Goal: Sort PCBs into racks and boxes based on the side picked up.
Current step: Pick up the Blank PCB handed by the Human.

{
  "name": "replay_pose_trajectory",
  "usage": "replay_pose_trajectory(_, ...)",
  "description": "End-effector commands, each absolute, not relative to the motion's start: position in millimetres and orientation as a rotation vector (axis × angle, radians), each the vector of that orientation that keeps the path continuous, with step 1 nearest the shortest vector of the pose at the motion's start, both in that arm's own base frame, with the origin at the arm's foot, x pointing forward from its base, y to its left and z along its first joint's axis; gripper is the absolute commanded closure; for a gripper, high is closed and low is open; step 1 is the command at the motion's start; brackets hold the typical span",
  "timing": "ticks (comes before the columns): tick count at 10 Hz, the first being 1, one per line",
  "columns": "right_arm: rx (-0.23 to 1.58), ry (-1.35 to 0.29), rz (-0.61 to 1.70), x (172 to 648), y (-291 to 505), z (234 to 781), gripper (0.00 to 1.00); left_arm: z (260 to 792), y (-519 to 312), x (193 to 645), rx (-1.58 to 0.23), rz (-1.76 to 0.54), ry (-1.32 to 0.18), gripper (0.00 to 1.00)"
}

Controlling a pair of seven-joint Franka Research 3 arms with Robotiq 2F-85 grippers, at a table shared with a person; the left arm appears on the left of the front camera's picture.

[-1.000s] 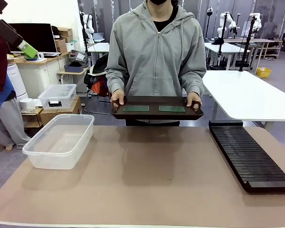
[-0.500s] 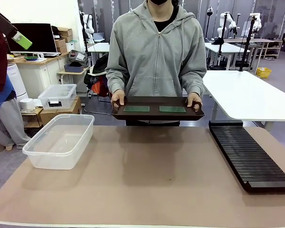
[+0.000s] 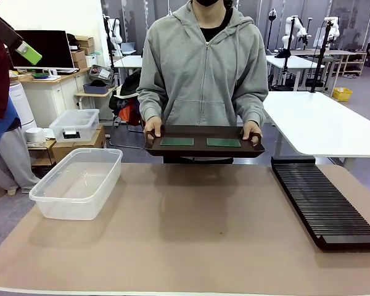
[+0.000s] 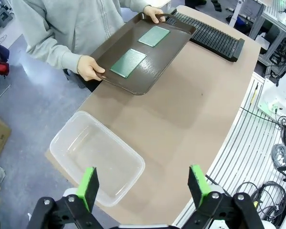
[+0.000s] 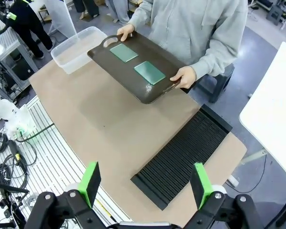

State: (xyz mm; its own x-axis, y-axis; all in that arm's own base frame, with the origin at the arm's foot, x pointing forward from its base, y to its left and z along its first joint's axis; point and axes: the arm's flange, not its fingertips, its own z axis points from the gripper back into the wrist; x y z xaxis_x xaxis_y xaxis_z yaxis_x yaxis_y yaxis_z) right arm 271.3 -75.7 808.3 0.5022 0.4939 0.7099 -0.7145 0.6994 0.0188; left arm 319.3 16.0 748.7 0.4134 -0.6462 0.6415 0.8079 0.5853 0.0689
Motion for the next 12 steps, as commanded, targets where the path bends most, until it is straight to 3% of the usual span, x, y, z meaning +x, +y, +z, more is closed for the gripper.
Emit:
replay_pose_trajectory(1, 0.36, -0.673, 0.744, 255.4, -86.3, 819.1, 0.0, 762.2, 24.4, 310.9, -0.31, -1.014, -0.612, 0.0)
replay_pose_trajectory(4, 0.385, -0.621, 0.796, 238.9, -115.9, 844.3, 0.0, 783.9, 36.6, 294.1, -0.386, -1.098, -0.623, 0.0)
replay_pose_trajectory(9, 0.327, -0.723, 0.808, 221.6, -155.9, 868.6, 0.0, 808.4, 67.7, 283.7, -0.465, -1.118, -0.675, 0.0)
replay_pose_trajectory(12, 0.31, -0.735, 0.807, 218.5, -159.5, 870.6, 0.0, 812.5, 69.7, 286.4, -0.377, -1.117, -0.685, 0.0)
